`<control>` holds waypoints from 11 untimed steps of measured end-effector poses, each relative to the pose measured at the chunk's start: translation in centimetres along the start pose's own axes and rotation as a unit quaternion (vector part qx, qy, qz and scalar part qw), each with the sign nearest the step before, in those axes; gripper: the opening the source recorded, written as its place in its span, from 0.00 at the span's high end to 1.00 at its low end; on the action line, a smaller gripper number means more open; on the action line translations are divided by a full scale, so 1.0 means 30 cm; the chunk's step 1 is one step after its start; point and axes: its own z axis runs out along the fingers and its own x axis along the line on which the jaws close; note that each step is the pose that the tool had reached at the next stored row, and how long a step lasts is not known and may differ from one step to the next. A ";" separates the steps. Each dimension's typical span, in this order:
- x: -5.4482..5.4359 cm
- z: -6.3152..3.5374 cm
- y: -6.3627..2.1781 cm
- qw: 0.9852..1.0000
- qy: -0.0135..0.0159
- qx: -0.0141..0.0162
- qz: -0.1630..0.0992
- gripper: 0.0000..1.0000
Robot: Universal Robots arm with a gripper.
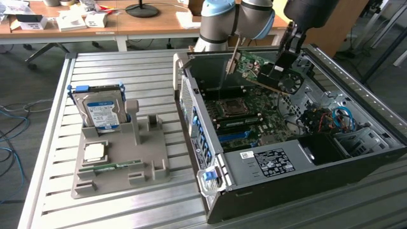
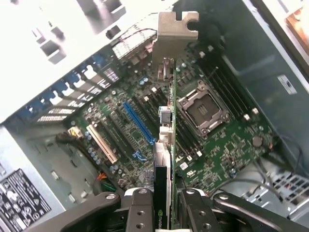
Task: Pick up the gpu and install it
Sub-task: 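Insert the gpu into the slot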
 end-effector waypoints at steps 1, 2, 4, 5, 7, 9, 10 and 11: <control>0.000 0.001 0.000 1.000 0.001 0.000 -0.009 0.74; 0.000 0.002 0.000 1.000 0.001 0.000 -0.019 0.74; 0.000 0.005 0.000 0.999 0.002 0.000 -0.037 0.74; 0.000 0.006 0.000 0.999 0.003 0.000 -0.046 0.74; 0.000 0.008 -0.001 0.998 0.004 0.000 -0.064 0.74; 0.000 0.011 -0.001 0.997 0.005 0.000 -0.081 0.74; 0.000 0.012 -0.001 0.996 0.006 0.000 -0.091 0.74; 0.000 0.013 -0.001 0.995 0.006 0.000 -0.100 0.74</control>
